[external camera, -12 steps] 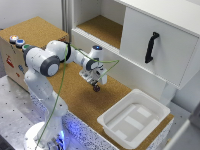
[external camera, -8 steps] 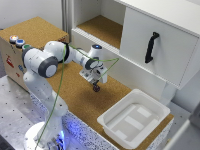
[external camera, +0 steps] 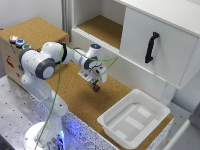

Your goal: Go towards the purple block and pick it up

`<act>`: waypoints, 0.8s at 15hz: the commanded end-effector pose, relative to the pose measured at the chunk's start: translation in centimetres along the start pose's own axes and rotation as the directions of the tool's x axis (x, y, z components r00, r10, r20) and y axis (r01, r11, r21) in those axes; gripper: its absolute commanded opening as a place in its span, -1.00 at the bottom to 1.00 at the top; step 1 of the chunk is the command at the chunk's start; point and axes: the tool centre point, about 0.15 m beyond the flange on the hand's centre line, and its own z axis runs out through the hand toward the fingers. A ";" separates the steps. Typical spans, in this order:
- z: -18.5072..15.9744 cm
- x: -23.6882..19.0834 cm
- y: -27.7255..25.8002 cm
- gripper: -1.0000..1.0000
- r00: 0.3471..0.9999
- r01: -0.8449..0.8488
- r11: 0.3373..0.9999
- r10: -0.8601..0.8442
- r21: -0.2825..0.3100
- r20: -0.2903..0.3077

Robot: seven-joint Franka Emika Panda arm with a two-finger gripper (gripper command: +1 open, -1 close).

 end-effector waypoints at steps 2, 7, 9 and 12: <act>-2.5 -0.3 1.6 1.00 0.997 0.069 0.997 -0.070 -0.045 -0.026; -1.1 0.1 3.7 1.00 0.994 0.113 0.991 -0.113 0.065 -0.004; 1.3 0.4 4.6 1.00 0.993 0.105 0.986 -0.110 0.128 0.033; 3.8 0.7 4.5 1.00 0.993 0.101 0.987 -0.108 0.128 0.050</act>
